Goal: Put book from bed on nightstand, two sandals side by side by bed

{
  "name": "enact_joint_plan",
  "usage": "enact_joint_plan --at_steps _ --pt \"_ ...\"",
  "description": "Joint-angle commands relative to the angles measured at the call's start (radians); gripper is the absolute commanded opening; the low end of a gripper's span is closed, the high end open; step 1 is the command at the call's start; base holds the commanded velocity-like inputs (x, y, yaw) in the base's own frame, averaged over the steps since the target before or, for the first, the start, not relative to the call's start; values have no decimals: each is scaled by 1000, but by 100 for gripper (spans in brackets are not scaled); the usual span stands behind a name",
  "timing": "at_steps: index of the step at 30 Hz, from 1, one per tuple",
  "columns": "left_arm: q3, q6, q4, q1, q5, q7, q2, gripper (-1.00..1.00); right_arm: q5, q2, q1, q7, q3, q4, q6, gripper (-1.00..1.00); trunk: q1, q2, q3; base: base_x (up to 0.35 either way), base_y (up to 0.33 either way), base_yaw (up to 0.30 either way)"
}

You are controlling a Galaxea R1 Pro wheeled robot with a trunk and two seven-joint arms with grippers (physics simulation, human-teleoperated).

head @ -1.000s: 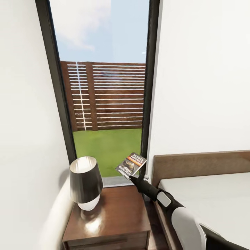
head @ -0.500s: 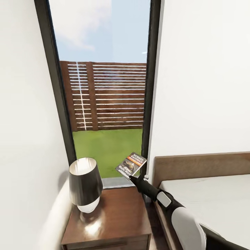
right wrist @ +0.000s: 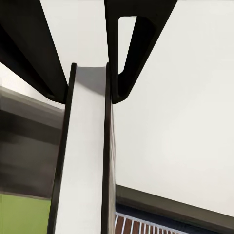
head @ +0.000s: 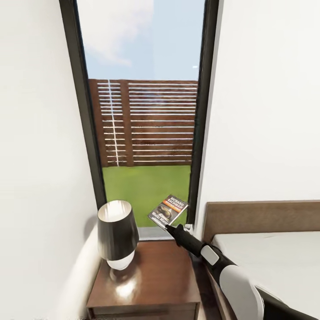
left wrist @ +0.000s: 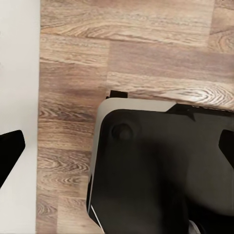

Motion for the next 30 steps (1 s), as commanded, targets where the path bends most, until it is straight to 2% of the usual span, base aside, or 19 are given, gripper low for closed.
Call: enact_joint_plan --at_steps 1,8,30 --pt "-8 -2 -1 0 7 3 0 100 -7 0 0 0 -1 -1 8 -100 0 -1 0 1 0 162" --pt "-8 -2 -1 0 7 3 0 100 -6 0 0 0 -1 -1 8 -100 0 -1 0 0 -5 145" --pt "-8 -2 -1 -1 8 3 -1 100 -8 0 0 2 -1 -1 8 -100 0 -1 0 0 -74 56"
